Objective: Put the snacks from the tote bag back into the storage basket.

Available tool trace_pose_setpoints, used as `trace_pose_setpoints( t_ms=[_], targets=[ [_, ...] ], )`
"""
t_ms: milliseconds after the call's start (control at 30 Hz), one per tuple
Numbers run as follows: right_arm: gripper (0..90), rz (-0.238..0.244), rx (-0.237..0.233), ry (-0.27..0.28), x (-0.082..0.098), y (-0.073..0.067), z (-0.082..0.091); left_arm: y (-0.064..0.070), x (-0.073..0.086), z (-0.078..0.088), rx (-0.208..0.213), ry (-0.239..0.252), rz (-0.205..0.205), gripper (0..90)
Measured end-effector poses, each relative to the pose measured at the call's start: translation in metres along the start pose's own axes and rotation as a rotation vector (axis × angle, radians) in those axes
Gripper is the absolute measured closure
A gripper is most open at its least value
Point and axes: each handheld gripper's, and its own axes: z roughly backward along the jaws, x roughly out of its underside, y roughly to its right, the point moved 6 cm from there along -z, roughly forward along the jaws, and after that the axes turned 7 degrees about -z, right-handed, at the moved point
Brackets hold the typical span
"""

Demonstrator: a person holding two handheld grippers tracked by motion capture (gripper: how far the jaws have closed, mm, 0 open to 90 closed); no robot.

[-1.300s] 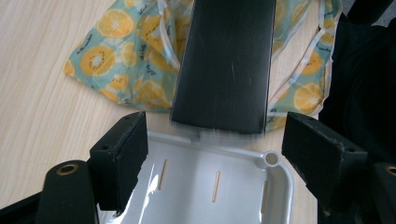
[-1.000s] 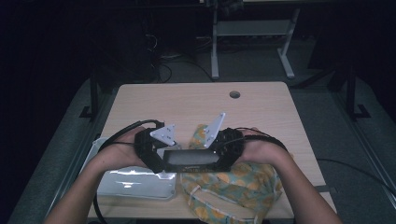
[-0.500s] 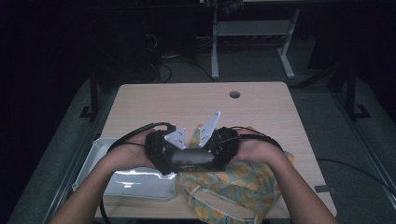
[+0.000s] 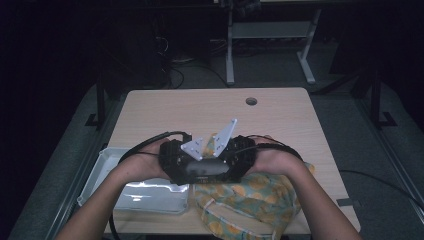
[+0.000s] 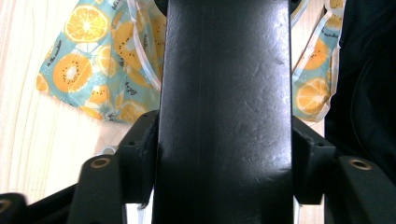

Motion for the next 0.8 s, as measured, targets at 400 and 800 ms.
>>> trace_pose_setpoints(
  t_ms=[400, 800],
  targets=[
    [41.5, 0.006, 0.011, -0.011, 0.0012, -0.0003, -0.0007, -0.0005, 0.0001, -0.0039, 0.018, -0.011, 0.001, 41.2],
    [35.9, -0.021, 0.018, 0.019, 0.0043, 0.0013, -0.0003, 0.0005, -0.0012, -0.0025, 0.002, -0.006, -0.002, 42.7]
  ],
)
